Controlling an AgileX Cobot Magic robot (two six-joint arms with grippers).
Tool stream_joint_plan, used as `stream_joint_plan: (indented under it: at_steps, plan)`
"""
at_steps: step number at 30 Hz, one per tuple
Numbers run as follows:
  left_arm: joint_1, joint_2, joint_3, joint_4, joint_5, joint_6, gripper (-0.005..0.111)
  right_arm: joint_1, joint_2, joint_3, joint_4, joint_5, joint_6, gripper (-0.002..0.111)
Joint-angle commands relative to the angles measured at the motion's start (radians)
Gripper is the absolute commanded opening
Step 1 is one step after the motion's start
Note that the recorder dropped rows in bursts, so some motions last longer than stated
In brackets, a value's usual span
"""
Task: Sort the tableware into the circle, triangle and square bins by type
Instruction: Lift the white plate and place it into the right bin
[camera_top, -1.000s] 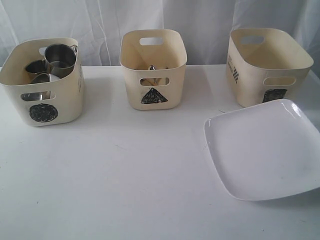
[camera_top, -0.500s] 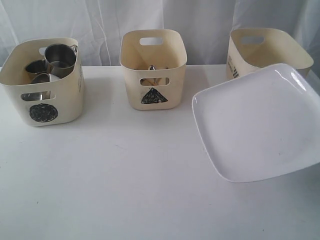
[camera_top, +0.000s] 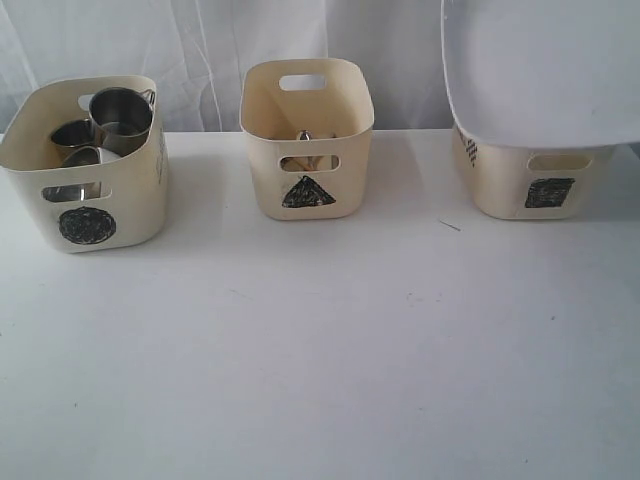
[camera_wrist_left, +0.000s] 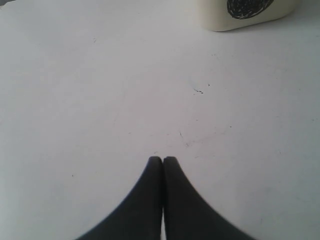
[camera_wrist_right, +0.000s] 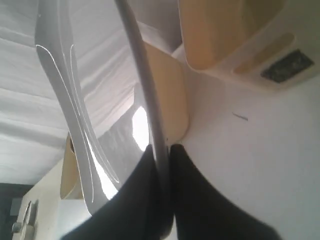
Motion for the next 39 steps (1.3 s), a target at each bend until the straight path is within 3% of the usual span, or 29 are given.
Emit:
stream_joint_plan:
  at_steps: [1,14,27,29,34,37,39]
  plan:
    - [-0.005,-0.004,0.003,-0.003,0.000,-0.001,0.000,0.000,0.018,-0.077,0.157,-0.067,0.010,0.000]
    - [-0.005,-0.004,0.003,-0.003,0.000,-0.001,0.000,0.038,0.134,-0.283,0.170,-0.377,-0.072,0.000]
    - [-0.005,-0.004,0.003,-0.003,0.000,-0.001,0.000,0.329,0.323,-0.404,0.154,-0.838,-0.391,0.000]
    - [-0.005,-0.004,0.003,-0.003,0.000,-0.001,0.000,0.388,0.379,-0.404,0.154,-0.963,-0.518,0.000]
    - [-0.005,-0.004,0.003,-0.003,0.000,-0.001,0.000,0.426,0.447,-0.404,0.158,-1.002,-0.606,0.000]
    - [-0.005,-0.004,0.003,-0.003,0.000,-0.001,0.000,0.426,0.460,-0.404,0.158,-0.968,-0.604,0.011]
    - [-0.005,-0.004,0.003,-0.003,0.000,-0.001,0.000,0.426,0.451,-0.404,0.158,-0.964,-0.604,0.025]
